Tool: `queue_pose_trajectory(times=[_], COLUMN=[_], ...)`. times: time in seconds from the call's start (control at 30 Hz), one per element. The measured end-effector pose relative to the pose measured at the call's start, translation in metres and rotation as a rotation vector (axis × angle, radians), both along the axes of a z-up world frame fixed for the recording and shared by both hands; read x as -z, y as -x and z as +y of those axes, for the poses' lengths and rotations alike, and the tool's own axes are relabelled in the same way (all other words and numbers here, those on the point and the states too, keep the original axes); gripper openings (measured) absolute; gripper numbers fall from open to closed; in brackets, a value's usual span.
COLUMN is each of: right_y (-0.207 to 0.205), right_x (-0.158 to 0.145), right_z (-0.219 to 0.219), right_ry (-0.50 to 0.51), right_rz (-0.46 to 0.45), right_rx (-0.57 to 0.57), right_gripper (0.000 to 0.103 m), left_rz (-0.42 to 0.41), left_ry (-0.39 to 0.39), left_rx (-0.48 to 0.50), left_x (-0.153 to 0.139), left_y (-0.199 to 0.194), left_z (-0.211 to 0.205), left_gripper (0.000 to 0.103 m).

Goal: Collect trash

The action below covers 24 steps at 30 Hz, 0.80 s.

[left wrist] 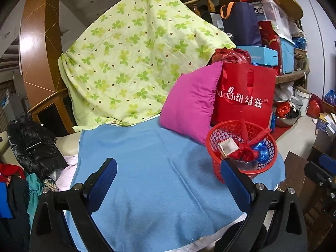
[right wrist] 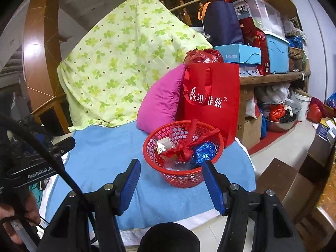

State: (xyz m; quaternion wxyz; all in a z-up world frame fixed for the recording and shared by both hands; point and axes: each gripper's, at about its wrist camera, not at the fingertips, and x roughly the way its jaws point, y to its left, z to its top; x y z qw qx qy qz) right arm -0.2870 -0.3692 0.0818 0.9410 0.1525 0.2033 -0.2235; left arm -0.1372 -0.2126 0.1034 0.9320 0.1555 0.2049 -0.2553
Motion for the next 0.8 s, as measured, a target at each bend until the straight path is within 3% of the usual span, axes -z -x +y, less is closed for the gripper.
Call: queue_pose_trajectory(times=[0.8], right_y=[-0.001], right_x=[-0.013], right_z=[0.012], right_ry=[0.046], right_rz=[-0.014], right_rx=[0.004], right_gripper=[0.065], left_rz=[-0.009], left_ry=[0.024], left_rx=[0.007], left_x=[-0.002], left_y=[0.007], left_z=[0.009], left_gripper=[0.099])
